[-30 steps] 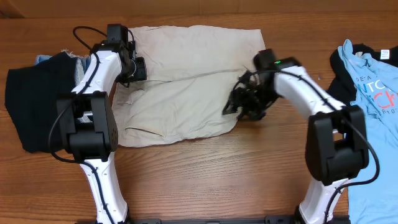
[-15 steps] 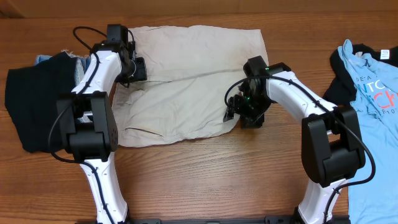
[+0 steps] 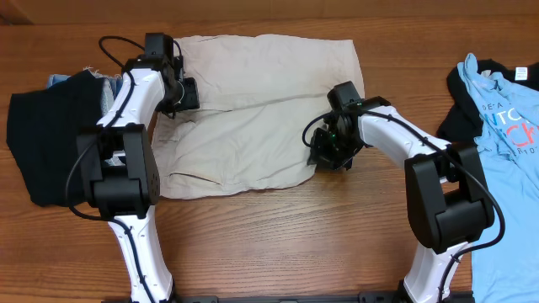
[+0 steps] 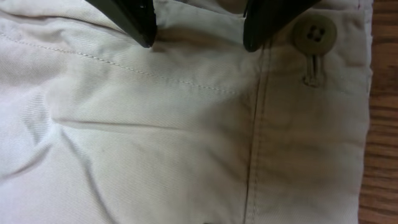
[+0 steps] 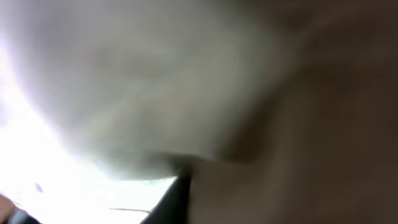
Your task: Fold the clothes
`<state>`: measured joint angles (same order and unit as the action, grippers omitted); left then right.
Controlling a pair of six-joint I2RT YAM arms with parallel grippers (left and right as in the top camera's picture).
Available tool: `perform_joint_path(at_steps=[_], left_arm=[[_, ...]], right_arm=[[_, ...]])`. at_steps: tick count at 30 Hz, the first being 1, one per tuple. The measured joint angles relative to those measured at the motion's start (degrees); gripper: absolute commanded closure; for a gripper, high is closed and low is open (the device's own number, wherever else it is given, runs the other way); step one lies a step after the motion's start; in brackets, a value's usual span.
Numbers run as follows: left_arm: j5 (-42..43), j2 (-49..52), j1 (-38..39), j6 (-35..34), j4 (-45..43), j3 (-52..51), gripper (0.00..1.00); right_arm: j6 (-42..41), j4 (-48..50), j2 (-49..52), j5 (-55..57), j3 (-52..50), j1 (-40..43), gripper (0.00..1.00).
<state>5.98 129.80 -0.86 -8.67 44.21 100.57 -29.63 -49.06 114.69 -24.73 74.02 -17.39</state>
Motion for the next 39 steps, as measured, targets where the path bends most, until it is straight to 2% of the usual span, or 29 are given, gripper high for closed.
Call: perform_joint_path(at_steps=[4, 12, 17, 19, 21, 24, 26, 31, 35, 39], left_arm=[[0.0, 0.0, 0.0, 0.0, 0.1, 0.0, 0.51], [0.2, 0.0, 0.0, 0.0, -0.1, 0.0, 0.51], [0.3, 0.0, 0.0, 0.0, -0.1, 0.0, 0.51], [0.6, 0.0, 0.0, 0.0, -0.1, 0.0, 0.51], [0.6, 0.0, 0.0, 0.0, -0.1, 0.0, 0.51], [0.6, 0.0, 0.0, 0.0, -0.1, 0.0, 0.51], [0.6, 0.0, 0.0, 0.0, -0.1, 0.0, 0.51], [0.6, 0.0, 0.0, 0.0, -0.1, 0.0, 0.51], [0.6, 0.0, 0.0, 0.0, -0.1, 0.0, 0.5], [0.6, 0.0, 0.0, 0.0, -0.1, 0.0, 0.49]], right_arm=[[3.6, -3.3, -0.3, 1.0, 1.7, 2.6, 0.96], [15.2, -27.3, -5.0, 6.0, 21.9, 5.8, 0.94], [18.2, -33.1, -7.3, 9.7, 24.8, 5.6, 0.92], [18.2, -32.9, -7.1, 12.8, 24.5, 5.7, 0.72], [17.6, -32.5, -7.0, 15.8, 24.4, 6.0, 0.56], [16.9, -30.9, -7.0, 19.0, 24.3, 7.8, 0.48], [16.6, -29.8, -7.0, 20.5, 24.0, 9.9, 0.45], [16.1, -25.9, -7.1, 18.9, 18.9, 15.7, 0.47], [16.2, -17.6, -7.0, 13.9, 10.3, 17.7, 0.47], [15.7, -5.0, -7.0, 3.7, 0.1, 17.2, 0.46]])
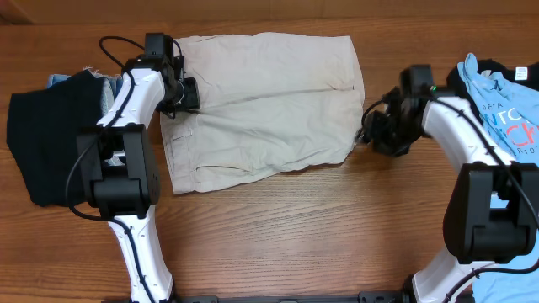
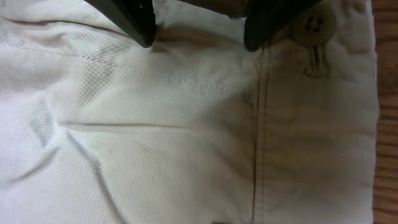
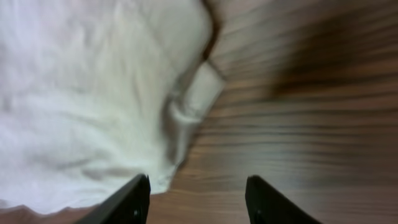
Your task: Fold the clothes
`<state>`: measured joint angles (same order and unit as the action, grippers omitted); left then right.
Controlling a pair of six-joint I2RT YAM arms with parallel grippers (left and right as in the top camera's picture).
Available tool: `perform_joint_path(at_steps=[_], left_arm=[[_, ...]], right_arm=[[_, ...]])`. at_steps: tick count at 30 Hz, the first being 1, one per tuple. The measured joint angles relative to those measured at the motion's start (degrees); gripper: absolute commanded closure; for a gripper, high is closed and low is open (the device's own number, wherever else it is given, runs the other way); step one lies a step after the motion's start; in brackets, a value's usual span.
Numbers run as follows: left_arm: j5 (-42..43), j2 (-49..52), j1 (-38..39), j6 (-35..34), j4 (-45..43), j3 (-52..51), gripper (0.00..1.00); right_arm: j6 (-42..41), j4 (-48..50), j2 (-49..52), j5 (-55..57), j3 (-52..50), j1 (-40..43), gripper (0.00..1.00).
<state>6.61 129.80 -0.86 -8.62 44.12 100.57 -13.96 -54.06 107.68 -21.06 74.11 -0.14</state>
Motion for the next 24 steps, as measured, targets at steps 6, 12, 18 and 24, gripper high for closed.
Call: perform_joint_path(at_steps=[6, 12, 18, 24], left_arm=[[0.0, 0.0, 0.0, 0.0, 0.0, 0.0, 0.48], [0.0, 0.0, 0.0, 0.0, 0.0, 0.0, 0.48], [0.1, 0.0, 0.0, 0.0, 0.1, 0.0, 0.47], [0.2, 0.0, 0.0, 0.0, 0.1, 0.0, 0.46]], right_arm=[[-6.0, 12.7, 0.1, -8.9, -8.2, -1.0, 0.39], [-10.8, 19.5, 0.1, -11.8, -9.9, -1.1, 0.96], [-12.0, 19.4, 0.1, -12.2, -10.1, -1.0, 0.96], [-4.6, -3.2, -0.4, -8.2, -1.0, 1.5, 0.96]])
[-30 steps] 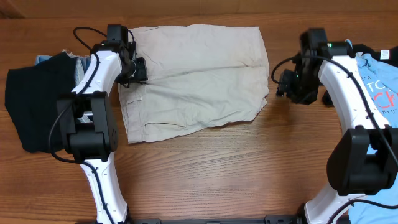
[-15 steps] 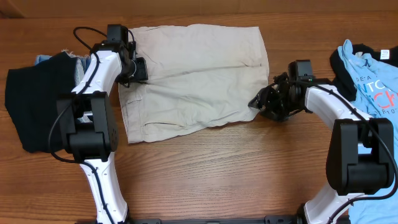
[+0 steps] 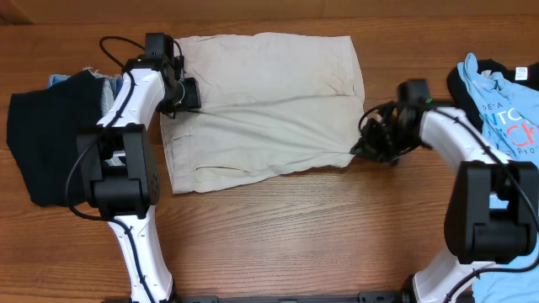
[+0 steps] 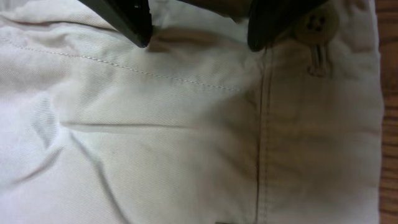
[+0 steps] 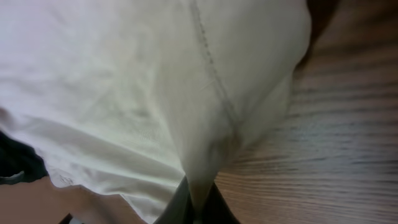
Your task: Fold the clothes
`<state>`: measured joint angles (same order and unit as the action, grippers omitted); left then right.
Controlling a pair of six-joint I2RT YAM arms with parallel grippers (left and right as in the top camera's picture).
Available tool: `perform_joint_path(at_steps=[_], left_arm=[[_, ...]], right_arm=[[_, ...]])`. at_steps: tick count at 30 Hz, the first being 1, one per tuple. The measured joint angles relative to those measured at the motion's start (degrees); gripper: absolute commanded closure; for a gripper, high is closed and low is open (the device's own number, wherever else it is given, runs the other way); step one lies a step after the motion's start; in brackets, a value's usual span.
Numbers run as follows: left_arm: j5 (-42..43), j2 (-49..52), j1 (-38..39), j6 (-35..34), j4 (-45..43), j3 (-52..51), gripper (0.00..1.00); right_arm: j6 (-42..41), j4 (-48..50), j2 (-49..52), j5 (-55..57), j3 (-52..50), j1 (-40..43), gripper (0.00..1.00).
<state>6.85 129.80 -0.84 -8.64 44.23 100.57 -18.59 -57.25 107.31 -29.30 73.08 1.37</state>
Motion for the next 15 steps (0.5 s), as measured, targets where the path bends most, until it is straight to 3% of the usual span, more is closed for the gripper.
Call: perform_joint_path(at_steps=[5, 12, 15], left_arm=[[1.6, 0.0, 0.1, 0.0, 0.5, 0.0, 0.46], [2.5, 0.0, 0.7, 0.0, 0.9, 0.0, 0.47], [2.3, 0.0, 0.6, 0.0, 0.9, 0.0, 0.47]], right_arm=[[6.5, -19.2, -2.1, 6.9, 16.7, 0.3, 0.96], [8.4, -21.4, -2.6, 11.2, 16.8, 0.2, 0.89], [8.5, -20.3, -2.6, 14.0, 14.8, 0.9, 0.96]])
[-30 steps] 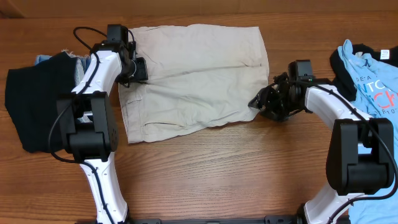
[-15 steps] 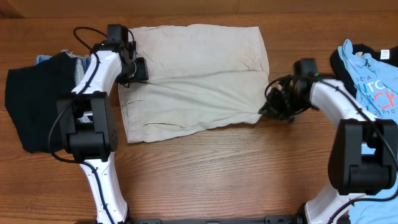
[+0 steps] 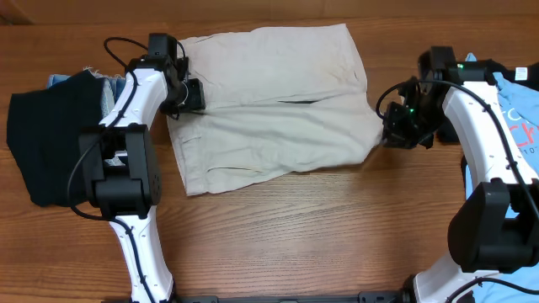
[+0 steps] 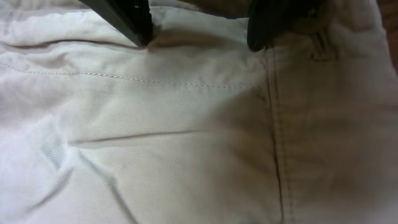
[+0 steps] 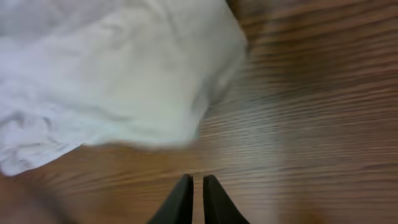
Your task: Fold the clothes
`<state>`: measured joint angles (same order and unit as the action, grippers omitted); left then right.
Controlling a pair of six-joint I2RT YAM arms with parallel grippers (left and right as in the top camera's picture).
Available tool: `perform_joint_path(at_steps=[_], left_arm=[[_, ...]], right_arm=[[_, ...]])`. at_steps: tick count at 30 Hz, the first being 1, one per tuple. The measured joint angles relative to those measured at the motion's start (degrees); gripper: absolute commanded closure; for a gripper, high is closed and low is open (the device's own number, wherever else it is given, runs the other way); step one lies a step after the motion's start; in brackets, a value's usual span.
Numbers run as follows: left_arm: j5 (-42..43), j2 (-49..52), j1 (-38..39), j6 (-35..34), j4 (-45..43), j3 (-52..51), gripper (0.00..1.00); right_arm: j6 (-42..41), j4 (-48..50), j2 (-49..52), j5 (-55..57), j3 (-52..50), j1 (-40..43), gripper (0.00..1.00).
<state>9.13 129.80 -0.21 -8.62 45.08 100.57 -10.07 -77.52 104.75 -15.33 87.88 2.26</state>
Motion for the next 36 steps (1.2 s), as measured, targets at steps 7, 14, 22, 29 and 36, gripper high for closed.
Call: perform_joint_path(at_steps=[7, 14, 22, 29, 36], left_arm=[[-0.2, 0.0, 0.0, 0.0, 0.0, 0.0, 0.47], [-0.3, 0.0, 0.0, 0.0, 0.0, 0.0, 0.45], [-0.4, 0.0, 0.0, 0.0, 0.1, 0.0, 0.45], [-0.4, 0.0, 0.0, 0.0, 0.1, 0.0, 0.45], [-0.4, 0.0, 0.0, 0.0, 0.3, 0.0, 0.44]], right_arm=[[5.9, 4.9, 0.0, -7.7, -0.7, -0.2, 0.7], [2.6, 11.9, 0.0, -4.9, -5.0, 0.6, 0.46], [-2.5, 25.8, 2.5, -6.9, -17.1, 1.4, 0.39], [-10.3, 38.2, 2.9, -12.9, -25.4, 1.4, 0.77], [-12.0, 46.3, 2.9, -20.3, -27.4, 0.3, 0.96]])
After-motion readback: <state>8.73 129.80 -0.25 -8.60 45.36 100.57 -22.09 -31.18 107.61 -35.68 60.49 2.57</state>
